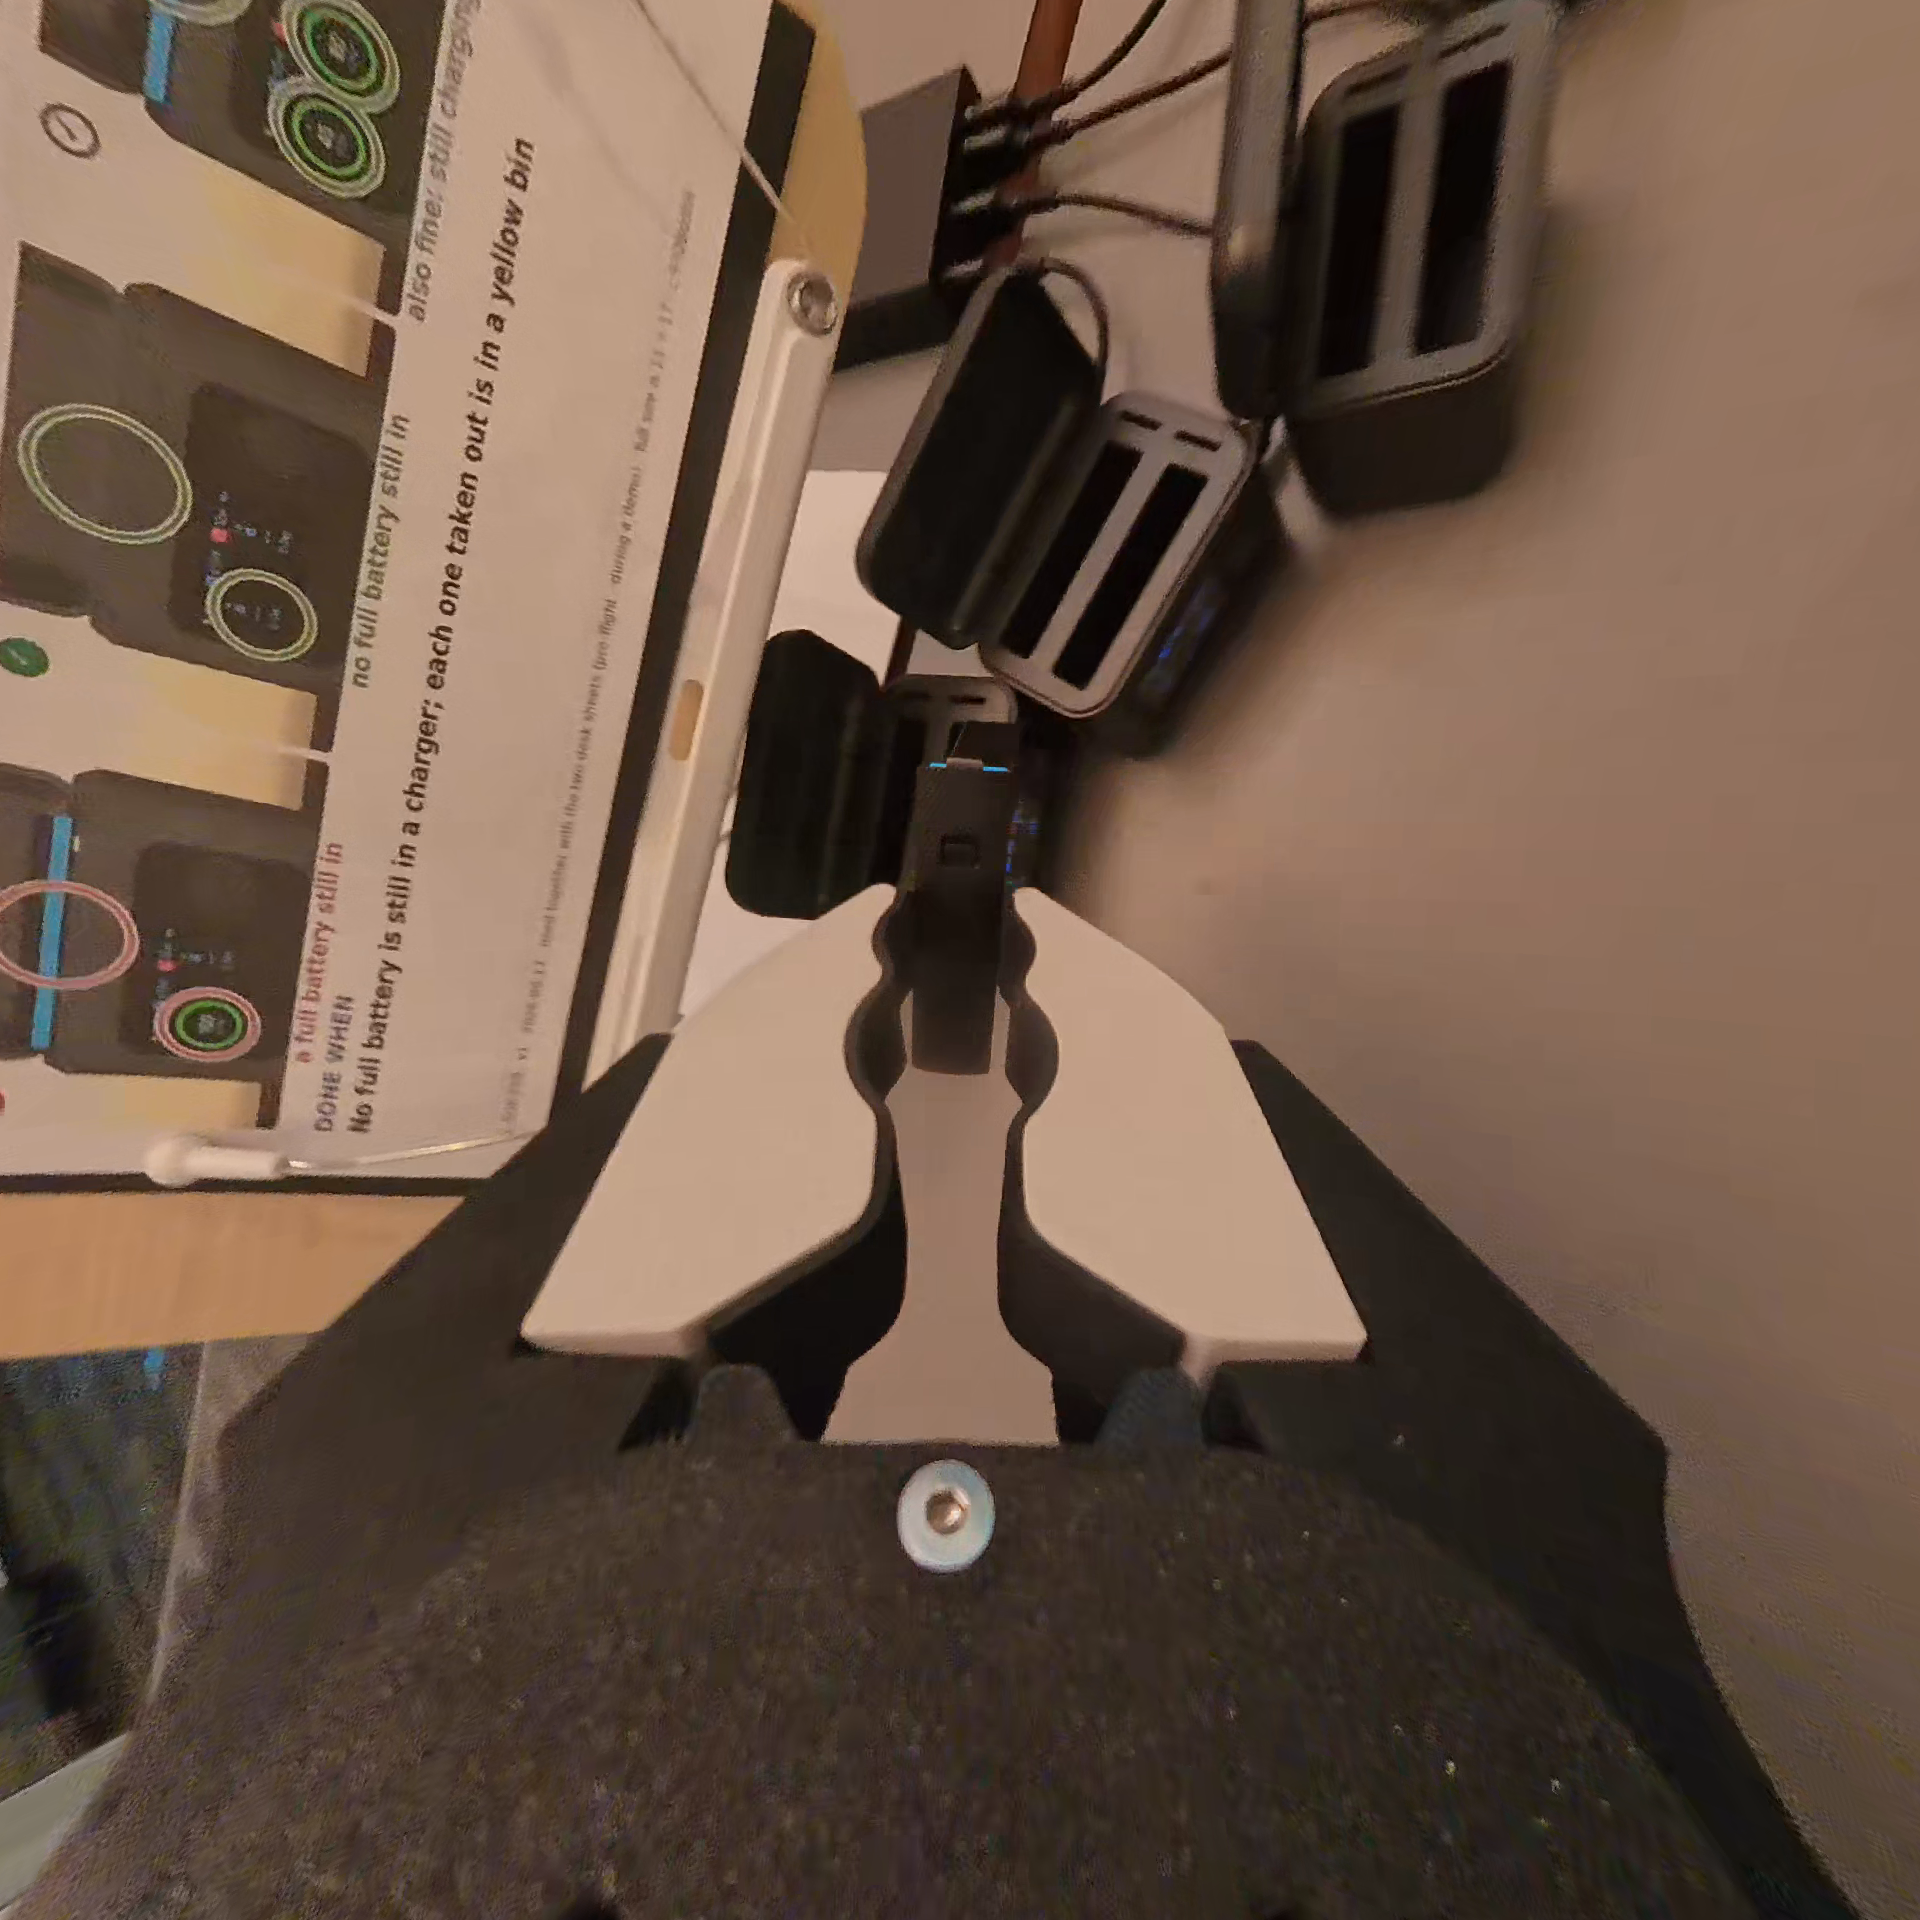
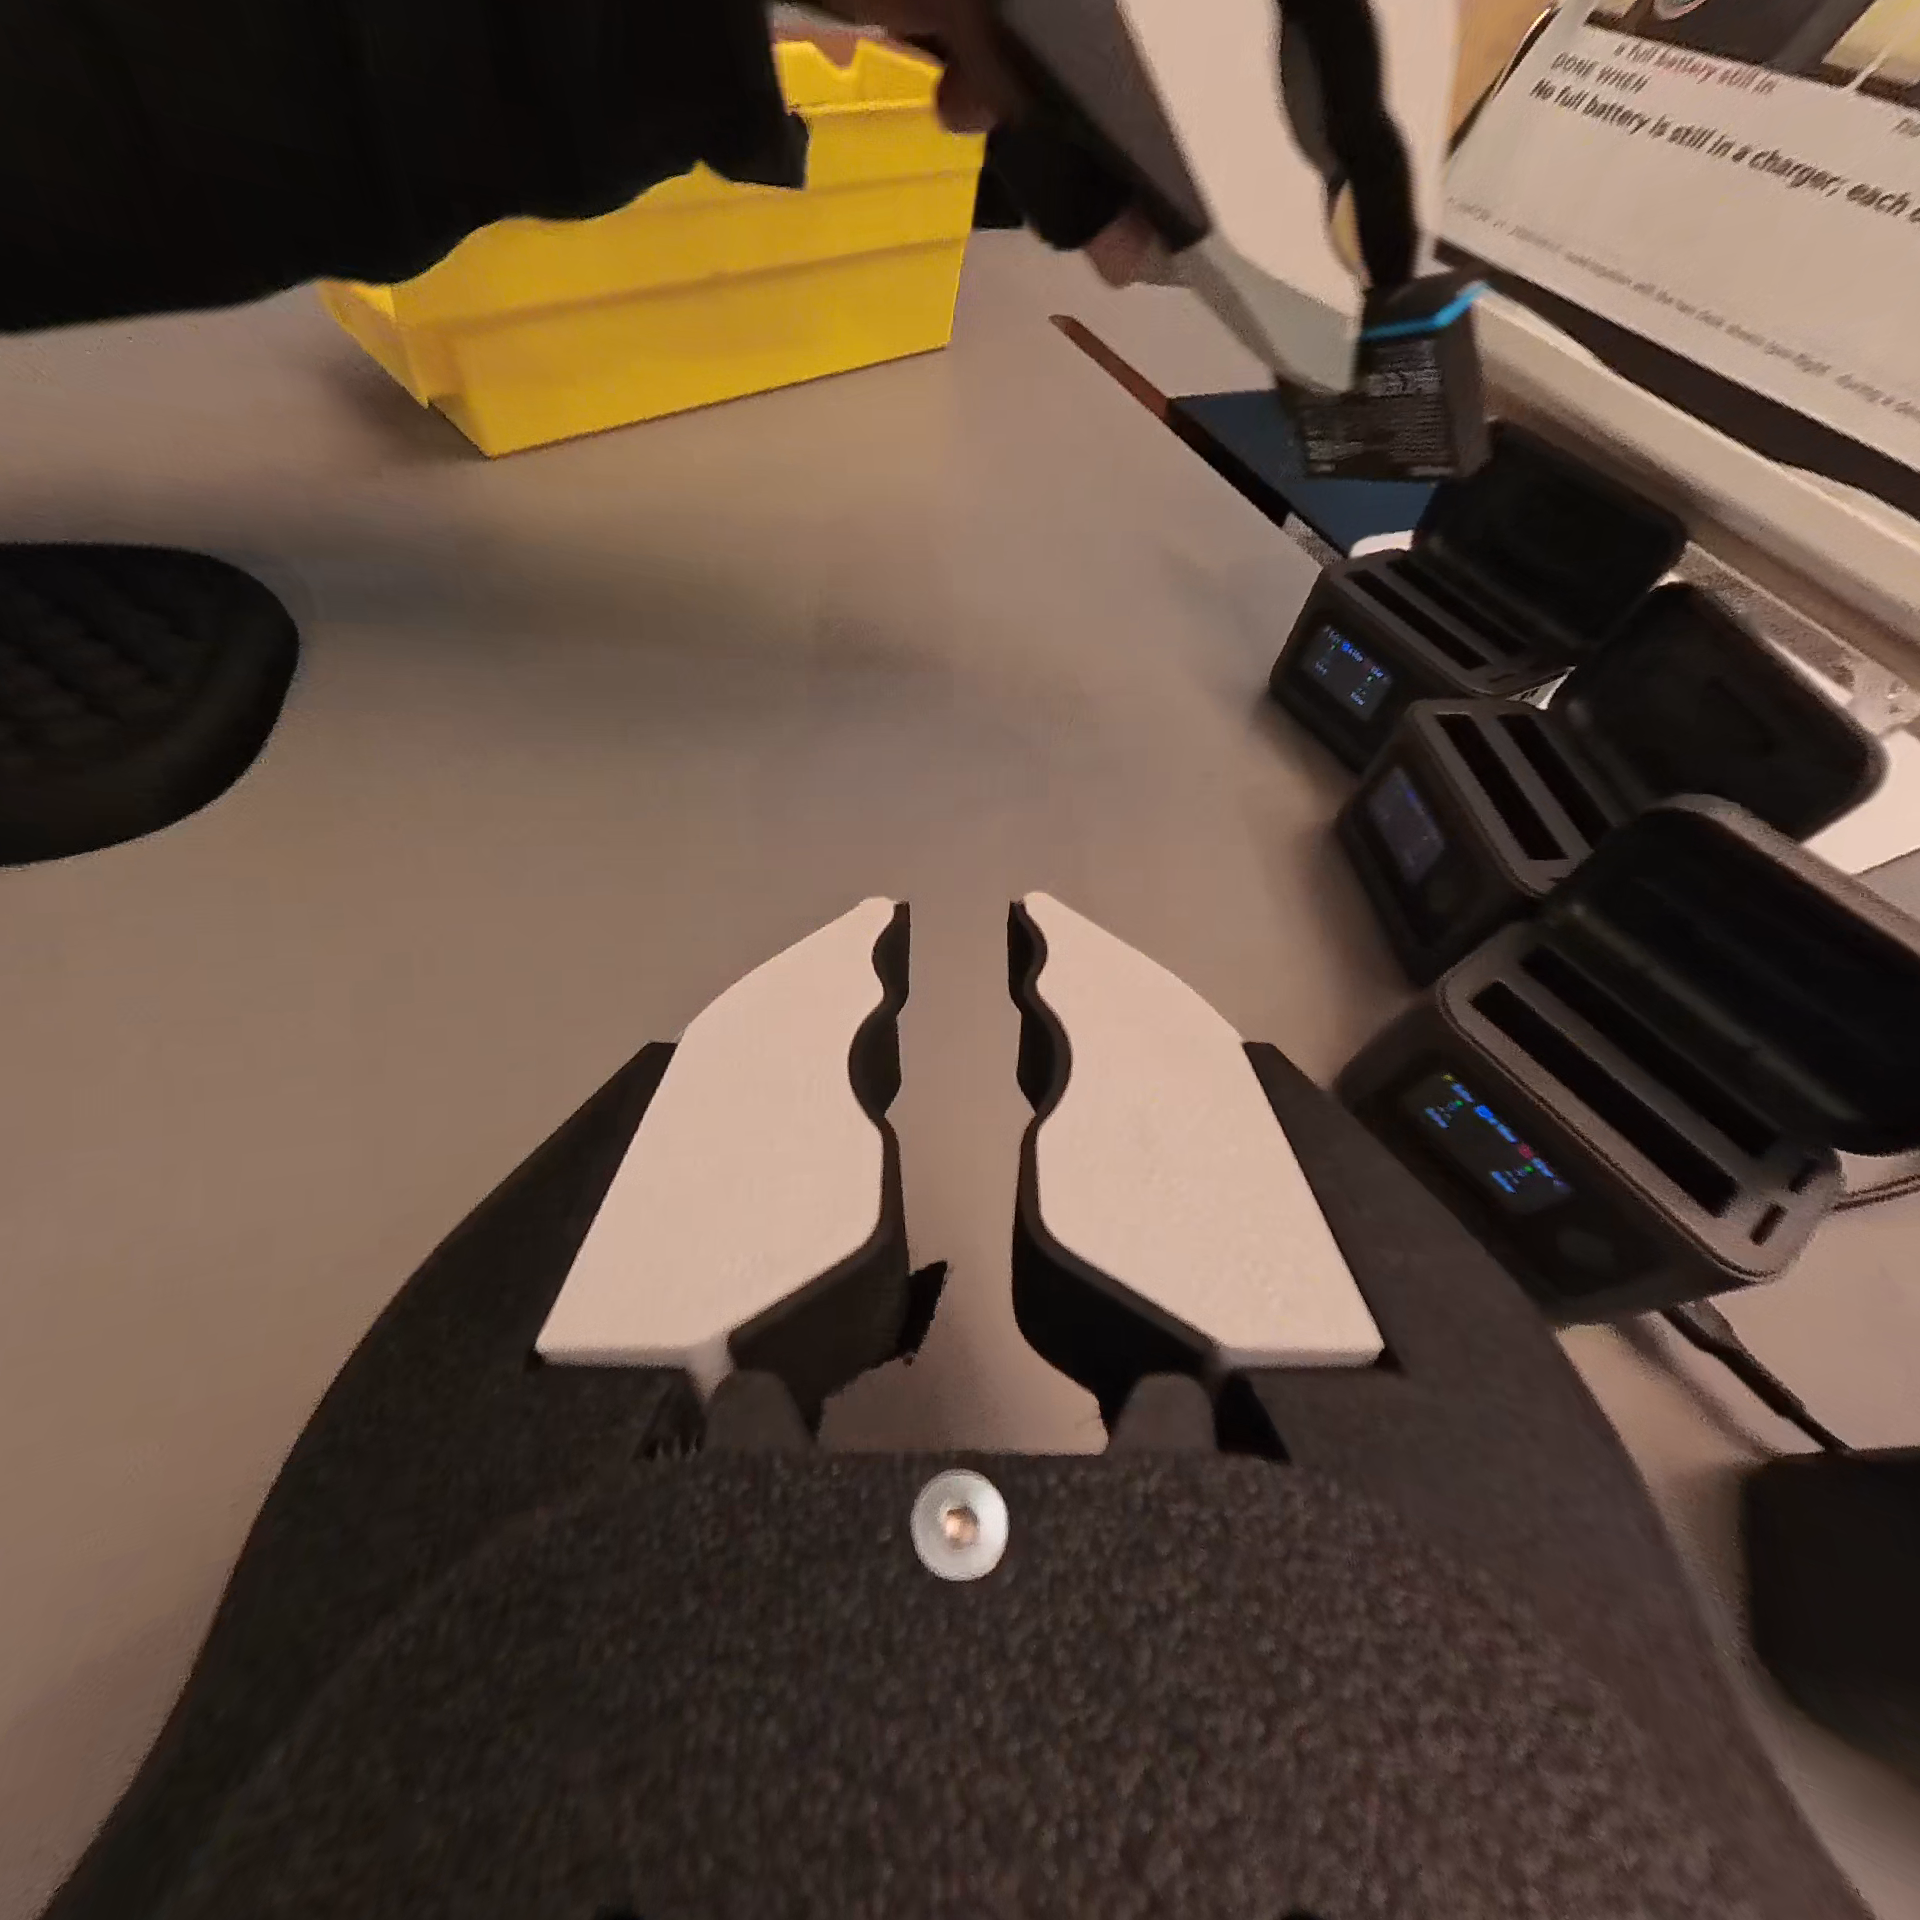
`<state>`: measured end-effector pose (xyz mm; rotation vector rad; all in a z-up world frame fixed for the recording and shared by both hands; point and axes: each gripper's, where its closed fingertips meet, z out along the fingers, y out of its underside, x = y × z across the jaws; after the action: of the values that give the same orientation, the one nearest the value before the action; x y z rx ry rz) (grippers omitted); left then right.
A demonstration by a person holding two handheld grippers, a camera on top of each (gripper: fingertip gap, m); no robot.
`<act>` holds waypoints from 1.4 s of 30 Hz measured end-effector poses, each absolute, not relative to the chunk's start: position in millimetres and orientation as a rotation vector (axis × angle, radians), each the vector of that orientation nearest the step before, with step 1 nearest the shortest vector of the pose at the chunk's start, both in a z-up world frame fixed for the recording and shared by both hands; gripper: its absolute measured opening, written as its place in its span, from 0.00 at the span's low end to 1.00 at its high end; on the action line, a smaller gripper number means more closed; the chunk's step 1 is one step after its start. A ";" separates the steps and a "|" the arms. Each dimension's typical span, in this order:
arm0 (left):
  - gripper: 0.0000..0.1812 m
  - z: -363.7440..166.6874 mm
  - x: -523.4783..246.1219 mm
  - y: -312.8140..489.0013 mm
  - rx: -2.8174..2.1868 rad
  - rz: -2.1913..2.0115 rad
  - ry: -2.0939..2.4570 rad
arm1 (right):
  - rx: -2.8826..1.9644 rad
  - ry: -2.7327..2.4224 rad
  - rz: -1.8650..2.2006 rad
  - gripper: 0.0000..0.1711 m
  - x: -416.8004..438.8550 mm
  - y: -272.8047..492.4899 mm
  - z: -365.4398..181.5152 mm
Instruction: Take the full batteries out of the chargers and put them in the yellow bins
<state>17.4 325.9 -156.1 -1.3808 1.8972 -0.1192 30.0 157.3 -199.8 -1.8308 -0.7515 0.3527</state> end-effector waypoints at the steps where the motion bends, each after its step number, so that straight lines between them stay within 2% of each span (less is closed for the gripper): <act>1: 0.08 -157.9 21.0 331.6 -1.382 -0.093 1.910 | -1.834 -0.760 0.351 0.10 28.6 157.2 -201.7; 18: 0.09 -198.3 56.3 377.8 -1.457 0.177 2.234 | -1.856 -0.831 0.381 0.10 19.0 150.9 -211.1; 28: 0.08 -200.0 57.0 376.6 -1.520 0.137 2.300 | -1.857 -0.837 0.394 0.10 18.2 149.3 -211.6; 42: 0.09 -199.7 52.8 379.7 -1.496 0.341 2.350 | -1.869 -0.849 0.396 0.10 16.6 148.4 -215.3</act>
<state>52.8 379.7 -199.7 -1.4958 2.3499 0.3406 16.6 148.4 -215.3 -1.8687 -0.8491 0.3964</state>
